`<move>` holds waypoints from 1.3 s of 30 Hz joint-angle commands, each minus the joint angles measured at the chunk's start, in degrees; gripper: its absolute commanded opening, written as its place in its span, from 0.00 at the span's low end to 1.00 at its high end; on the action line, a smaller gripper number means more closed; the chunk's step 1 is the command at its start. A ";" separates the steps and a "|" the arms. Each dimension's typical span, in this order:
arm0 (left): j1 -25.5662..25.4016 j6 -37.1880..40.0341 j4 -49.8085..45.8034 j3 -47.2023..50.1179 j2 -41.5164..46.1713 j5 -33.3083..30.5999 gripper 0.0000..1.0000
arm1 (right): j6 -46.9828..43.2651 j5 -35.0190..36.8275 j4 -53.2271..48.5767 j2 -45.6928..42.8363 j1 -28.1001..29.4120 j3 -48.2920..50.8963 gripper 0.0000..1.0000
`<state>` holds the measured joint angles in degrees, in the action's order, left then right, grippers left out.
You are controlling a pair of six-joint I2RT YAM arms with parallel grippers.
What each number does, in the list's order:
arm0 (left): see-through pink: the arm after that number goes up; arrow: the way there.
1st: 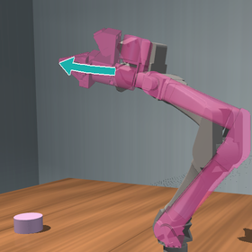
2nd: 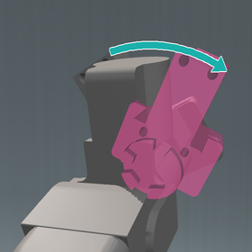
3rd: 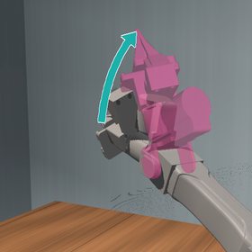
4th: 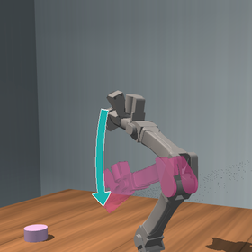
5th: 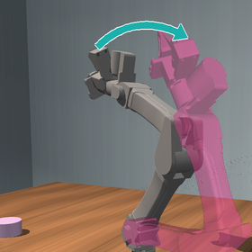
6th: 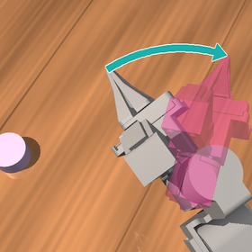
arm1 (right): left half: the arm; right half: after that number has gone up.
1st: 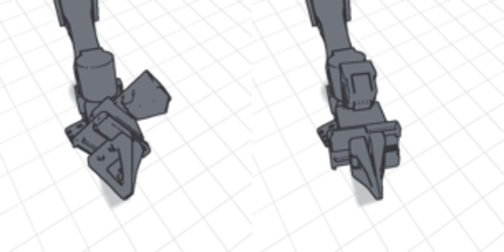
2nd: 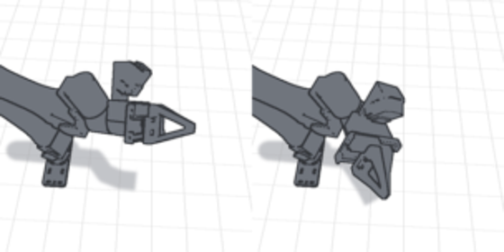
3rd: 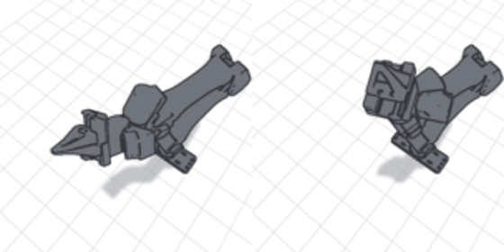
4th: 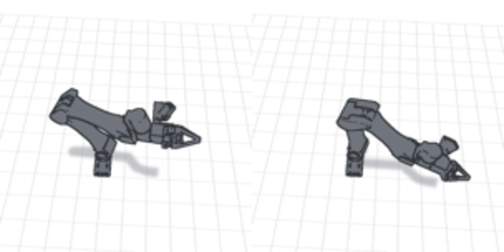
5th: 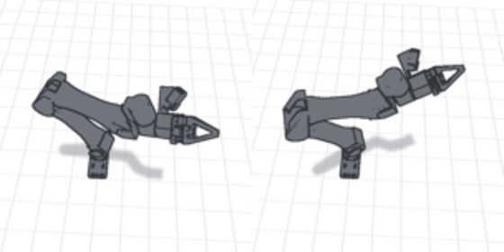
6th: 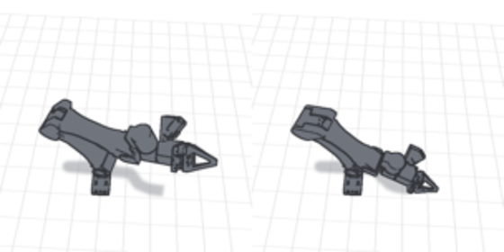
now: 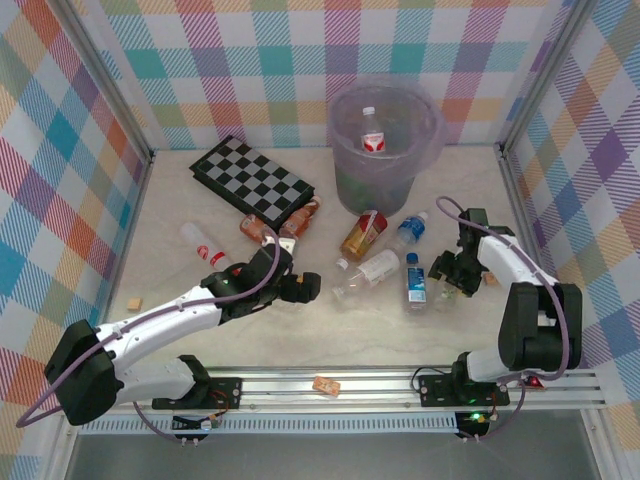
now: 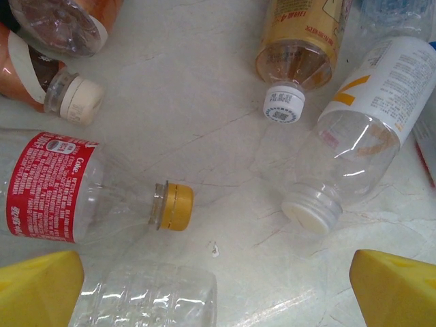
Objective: Put the plastic bottles in the bin
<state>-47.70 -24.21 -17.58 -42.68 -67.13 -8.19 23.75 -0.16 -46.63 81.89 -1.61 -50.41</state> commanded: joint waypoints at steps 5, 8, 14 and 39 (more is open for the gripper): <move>0.39 0.15 3.31 -1.76 -2.76 0.97 1.00 | -1.72 -3.82 -5.45 -7.32 -0.37 -4.82 0.61; 0.41 0.30 3.29 -2.73 -4.13 1.06 1.00 | -3.79 -8.03 -6.54 -9.80 -0.36 -7.42 0.60; 0.46 0.40 3.35 -3.36 -5.32 0.72 1.00 | -5.01 -13.35 -10.45 -11.74 -0.41 -16.52 0.58; 4.05 -3.99 -3.80 1.10 3.94 2.45 1.00 | -2.01 -34.71 -9.65 16.05 0.98 -73.09 0.36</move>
<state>-44.40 -27.27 -18.26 -42.17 -65.01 -6.48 20.38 -31.00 -58.28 94.76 -1.06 -119.04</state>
